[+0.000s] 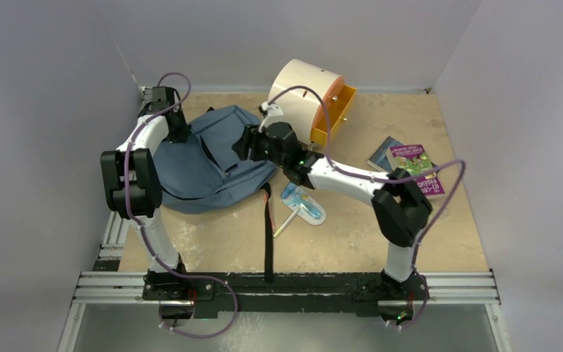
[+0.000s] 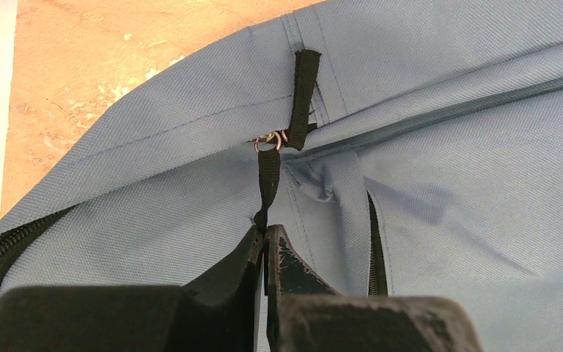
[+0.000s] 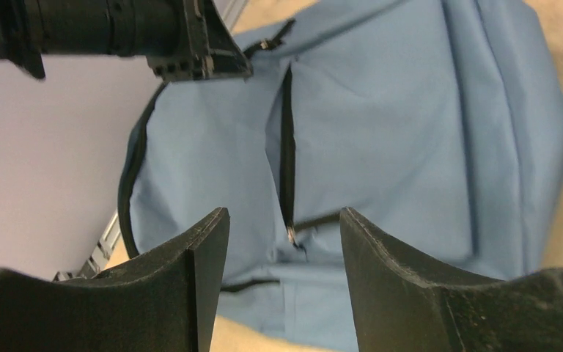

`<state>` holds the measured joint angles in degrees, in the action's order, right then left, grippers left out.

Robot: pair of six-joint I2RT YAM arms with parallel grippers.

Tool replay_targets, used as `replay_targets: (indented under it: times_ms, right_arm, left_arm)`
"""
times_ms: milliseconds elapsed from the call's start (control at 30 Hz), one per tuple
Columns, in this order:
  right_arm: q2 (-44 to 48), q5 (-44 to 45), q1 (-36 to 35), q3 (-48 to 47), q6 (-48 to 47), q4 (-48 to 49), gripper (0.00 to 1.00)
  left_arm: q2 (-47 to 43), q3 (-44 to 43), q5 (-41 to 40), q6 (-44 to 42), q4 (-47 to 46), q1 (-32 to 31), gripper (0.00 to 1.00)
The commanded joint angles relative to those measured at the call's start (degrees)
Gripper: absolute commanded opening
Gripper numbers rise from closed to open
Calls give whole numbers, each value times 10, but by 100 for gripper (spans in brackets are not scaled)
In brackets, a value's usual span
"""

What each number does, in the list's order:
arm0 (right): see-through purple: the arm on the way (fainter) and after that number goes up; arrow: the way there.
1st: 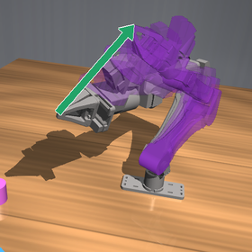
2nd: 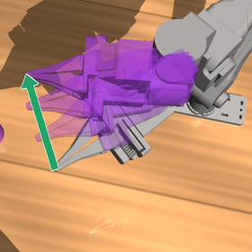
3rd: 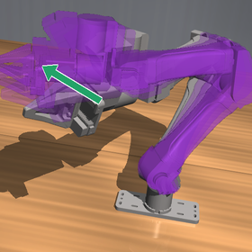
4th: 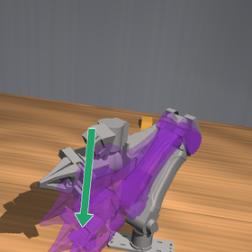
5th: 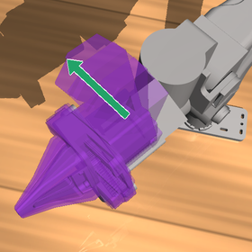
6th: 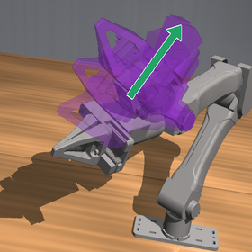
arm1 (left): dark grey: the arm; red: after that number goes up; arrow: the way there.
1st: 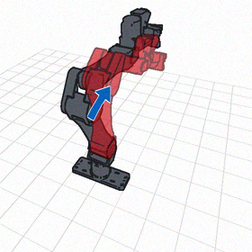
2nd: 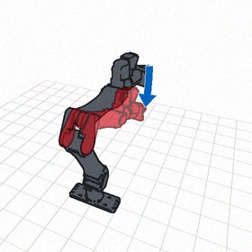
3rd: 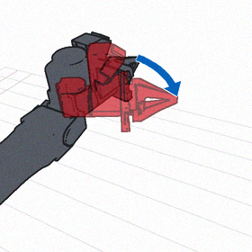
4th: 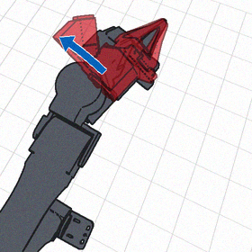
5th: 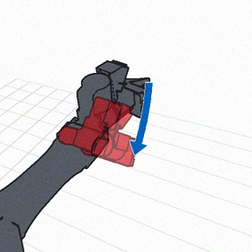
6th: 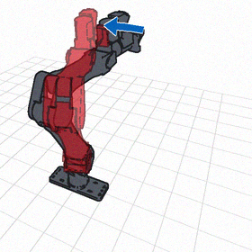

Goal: Pack the student bag
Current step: Unzip the student bag at the center of the board.

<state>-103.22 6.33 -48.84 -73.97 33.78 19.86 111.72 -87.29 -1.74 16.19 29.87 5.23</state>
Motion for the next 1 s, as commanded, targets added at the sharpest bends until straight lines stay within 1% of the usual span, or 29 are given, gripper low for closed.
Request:
replay_targets:
  times_ms: [0, 133, 300, 433, 500, 633, 767, 800, 867, 967]
  right_arm:
    - [-80, -35, -3, -119, -32, 12, 60]
    - [-160, -68, -3, -208, -27, 4, 61]
    - [-258, -99, -8, -336, -24, -31, 63]
    - [-315, -99, -16, -400, -48, -38, 66]
    - [-336, -87, -24, -428, -61, -40, 69]
    - [-387, -65, -38, -491, -99, -58, 72]
    - [-418, -10, -54, -518, -147, -53, 73]
    - [-424, 11, -59, -523, -147, -52, 73]
    - [-436, 67, -64, -533, -183, -50, 73]
    - [-447, 130, -66, -536, -205, -43, 69]
  left_arm:
    - [-22, 0, -10, -15, 1, 0, 0]
    - [-22, 5, -20, -17, -2, -1, 0]
    - [-21, 15, -22, -22, -7, 0, 0]
    - [-21, 17, -8, -22, -10, 0, 0]
    - [-21, 18, -2, -21, -11, -1, 0]
    - [-24, 18, 6, -19, -13, 0, 0]
    - [-27, 19, 12, -18, -13, 0, 0]
    - [-29, 19, 13, -18, -13, 0, 0]
    - [-30, 20, 15, -18, -14, 0, 0]
    - [-32, 22, 15, -17, -14, 0, 0]
